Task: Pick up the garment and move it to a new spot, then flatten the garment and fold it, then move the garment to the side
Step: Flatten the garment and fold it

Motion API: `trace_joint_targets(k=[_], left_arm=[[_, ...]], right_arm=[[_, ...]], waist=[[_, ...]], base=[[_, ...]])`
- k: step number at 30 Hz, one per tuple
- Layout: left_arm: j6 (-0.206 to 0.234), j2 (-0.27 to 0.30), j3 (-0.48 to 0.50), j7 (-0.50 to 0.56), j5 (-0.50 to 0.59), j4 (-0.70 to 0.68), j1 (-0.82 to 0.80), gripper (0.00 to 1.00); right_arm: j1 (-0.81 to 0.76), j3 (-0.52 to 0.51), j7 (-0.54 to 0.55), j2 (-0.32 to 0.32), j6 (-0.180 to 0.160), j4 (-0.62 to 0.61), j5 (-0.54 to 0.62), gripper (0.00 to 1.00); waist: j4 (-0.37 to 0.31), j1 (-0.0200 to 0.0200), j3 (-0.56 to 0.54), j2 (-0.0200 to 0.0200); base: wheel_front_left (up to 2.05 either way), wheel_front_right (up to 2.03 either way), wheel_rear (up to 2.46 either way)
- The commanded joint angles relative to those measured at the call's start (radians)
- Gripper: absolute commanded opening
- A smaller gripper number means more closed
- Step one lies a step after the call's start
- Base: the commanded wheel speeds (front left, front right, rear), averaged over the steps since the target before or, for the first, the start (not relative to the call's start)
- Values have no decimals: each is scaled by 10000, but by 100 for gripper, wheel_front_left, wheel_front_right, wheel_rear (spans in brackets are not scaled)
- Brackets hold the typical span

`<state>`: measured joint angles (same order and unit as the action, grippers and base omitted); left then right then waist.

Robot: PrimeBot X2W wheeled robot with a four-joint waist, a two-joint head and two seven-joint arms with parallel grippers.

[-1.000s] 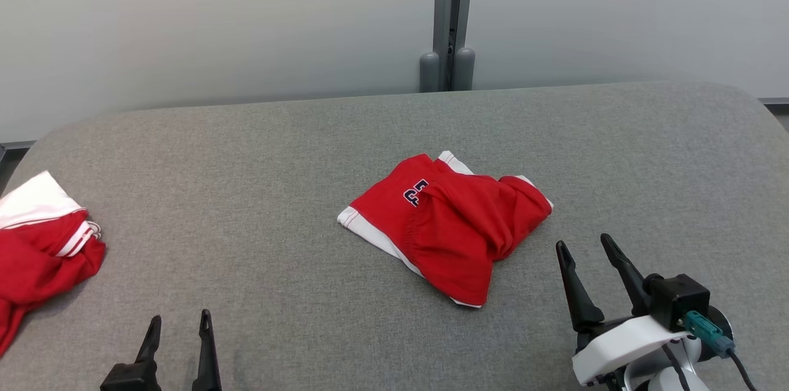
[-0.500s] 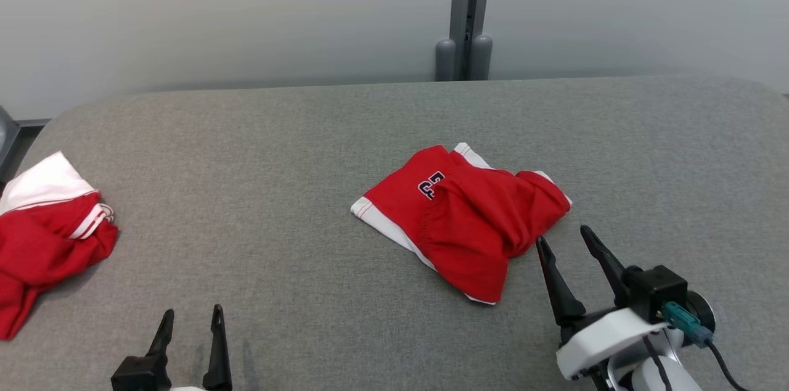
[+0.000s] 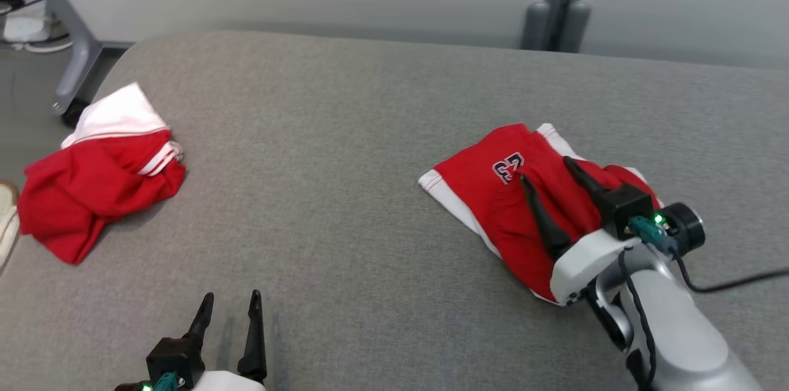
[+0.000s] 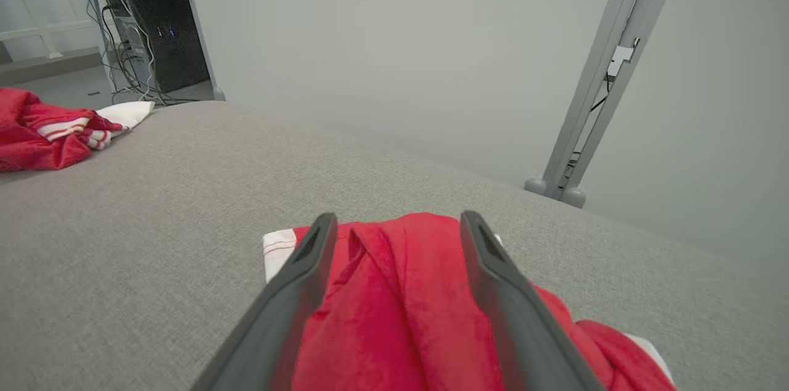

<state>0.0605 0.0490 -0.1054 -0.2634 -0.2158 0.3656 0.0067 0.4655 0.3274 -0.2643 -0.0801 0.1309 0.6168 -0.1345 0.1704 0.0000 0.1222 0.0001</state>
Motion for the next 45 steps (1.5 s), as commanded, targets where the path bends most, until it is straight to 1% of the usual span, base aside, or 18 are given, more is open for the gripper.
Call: trace_joint_targets(k=[1, 7, 8, 9, 10, 11, 15, 19, 25, 29, 30, 34, 37, 41, 42, 43, 44, 45], left_arm=[[105, 33, -90, -20, -120, 37, -259, 100], [204, 32, -304, -22, -421, 118, -294, 100], [220, 29, -328, -20, -446, 119, -283, 100], [234, 30, -343, -22, -475, 108, -270, 100], [261, 30, -367, -20, -520, 94, -255, 100], [279, 33, -402, -20, -546, 90, -255, 100], [272, 35, -528, -20, -565, 80, -414, 100], [268, 33, -712, -20, -571, 99, -470, 100], [122, 37, -1014, -20, -468, 286, -553, 100], [108, 34, -965, -20, -348, 458, -298, 100], [108, 34, -965, -20, -348, 458, -298, 100], [63, 31, -800, -20, -237, 550, -82, 100], [63, 33, -795, -20, -300, 535, -47, 100], [44, 36, -942, -20, -371, 465, -285, 100], [41, 36, -975, -20, -352, 460, -346, 100], [59, 37, -989, -20, -336, 448, -421, 100], [44, 34, -1030, -20, -282, 435, -486, 100], [19, 33, -1064, -20, -241, 429, -548, 100]], right_arm=[[379, -43, -2, -165, -3, 547, 216, 100], [1246, -28, 319, -218, -3, 2391, 710, 97], [1300, 13, 321, -201, -3, 2597, 735, 85], [1334, 44, 329, -192, -3, 2770, 749, 45], [1381, 58, 307, -179, -3, 2929, 712, 18], [1442, 71, 281, -169, -3, 3056, 697, 0], [1683, 92, 87, -76, -3, 3105, 567, 0], [2020, 462, -20, 44, -3, 2448, 393, 0], [2649, 1185, -23, 224, -3, 162, -696, 0], [2848, 1076, -20, 256, -3, -1615, -2341, 0], [2848, 1076, -20, 256, -3, -1615, -2341, 0], [2248, 105, -20, 240, -3, -2985, -3908, 0], [1661, -613, -21, 248, -1, -2714, -3621, 0], [717, -1679, -23, 248, -1, -1642, -2697, 0], [478, -1977, -21, 253, -1, -1285, -2420, 7], [268, -2289, -23, 256, -1, -935, -2161, 34], [111, -2676, -23, 240, -1, -614, -1937, 95], [-34, -2964, -23, 186, -1, -320, -1633, 100]], waist=[[406, 0, 339, -1], [694, 0, 509, -1], [703, 0, 509, -1], [701, 0, 511, -1], [693, 0, 512, -1], [679, 0, 515, -1], [612, 0, 507, -1], [681, 0, 428, -1], [1082, 0, 179, -1], [1326, 0, -53, -1], [1326, 0, -53, -1], [1372, 0, -193, -1], [1259, 0, -117, -1], [1084, 0, 86, -1], [1039, 0, 149, -1], [988, 0, 226, -1], [951, 0, 279, -1], [924, 0, 334, -1]], base=[[0, 0, 0], [0, 0, 0], [0, 0, 0], [0, 0, 0], [0, 0, 0], [0, 0, 0], [0, 0, 0], [0, 0, 0], [0, 0, 0], [0, 0, 0], [0, 0, 0], [0, 0, 0], [0, 0, 0], [0, 0, 0], [0, 0, 0], [0, 0, 0], [0, 0, 0], [0, 0, 0]])
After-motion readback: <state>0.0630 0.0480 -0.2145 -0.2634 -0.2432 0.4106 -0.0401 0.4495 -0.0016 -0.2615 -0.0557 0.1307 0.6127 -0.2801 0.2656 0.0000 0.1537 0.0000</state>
